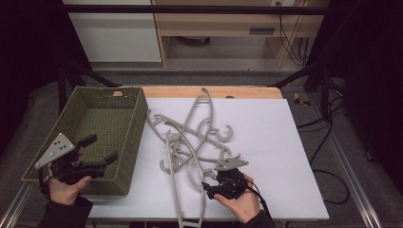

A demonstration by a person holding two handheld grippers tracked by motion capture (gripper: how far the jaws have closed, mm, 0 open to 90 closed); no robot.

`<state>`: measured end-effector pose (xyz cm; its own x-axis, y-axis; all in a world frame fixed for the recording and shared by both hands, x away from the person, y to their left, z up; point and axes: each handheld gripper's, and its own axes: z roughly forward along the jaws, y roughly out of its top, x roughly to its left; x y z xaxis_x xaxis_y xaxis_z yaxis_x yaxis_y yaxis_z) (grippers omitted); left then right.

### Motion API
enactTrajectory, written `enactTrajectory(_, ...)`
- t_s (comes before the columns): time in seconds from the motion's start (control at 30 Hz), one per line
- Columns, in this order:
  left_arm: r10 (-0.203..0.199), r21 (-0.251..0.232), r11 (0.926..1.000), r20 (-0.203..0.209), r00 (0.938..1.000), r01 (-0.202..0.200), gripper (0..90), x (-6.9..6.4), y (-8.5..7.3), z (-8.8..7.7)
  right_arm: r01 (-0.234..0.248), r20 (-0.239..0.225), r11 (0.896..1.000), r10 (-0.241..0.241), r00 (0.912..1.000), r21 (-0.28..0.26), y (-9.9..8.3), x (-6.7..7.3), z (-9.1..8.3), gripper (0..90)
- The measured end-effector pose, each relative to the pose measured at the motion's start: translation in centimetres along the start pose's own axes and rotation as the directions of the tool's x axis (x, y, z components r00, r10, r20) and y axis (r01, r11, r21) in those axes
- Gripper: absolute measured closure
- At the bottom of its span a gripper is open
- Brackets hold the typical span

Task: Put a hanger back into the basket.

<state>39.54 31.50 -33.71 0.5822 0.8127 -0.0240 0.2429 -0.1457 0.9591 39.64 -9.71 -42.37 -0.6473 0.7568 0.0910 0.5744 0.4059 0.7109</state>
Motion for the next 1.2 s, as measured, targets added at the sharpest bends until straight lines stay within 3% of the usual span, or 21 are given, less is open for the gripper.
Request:
enactTrajectory(0.2,0.000,0.005,1.0000,0.004,1.0000,0.000,4.8,-0.1,0.0,0.0,-0.026,-0.017,0.996,0.028,0.9995,0.084,-0.6,0.9,1.9,40.9)
enactTrajectory(0.53,0.003,0.011,0.9999,0.008,1.0000,-0.003,4.9,-0.3,-0.1,0.3,-0.002,-0.029,0.983,0.008,0.9996,0.181,-1.4,2.0,4.4,51.2)
enactTrajectory(0.63,0.002,0.013,0.9999,0.007,1.0000,-0.002,4.9,-0.2,-0.1,0.3,0.023,-0.025,0.982,-0.019,0.9995,0.187,-1.5,2.2,4.5,55.1)
enactTrajectory(0.93,0.002,0.013,0.9999,0.009,1.0000,-0.002,5.0,-0.3,-0.1,0.3,0.027,-0.016,0.979,-0.024,0.9996,0.202,-1.4,2.1,4.5,60.5)
enactTrajectory(1.2,0.002,0.013,0.9999,0.011,0.9999,-0.002,5.0,-0.3,-0.1,0.3,-0.023,-0.049,0.978,0.034,0.9982,0.207,-1.2,1.4,4.3,68.6)
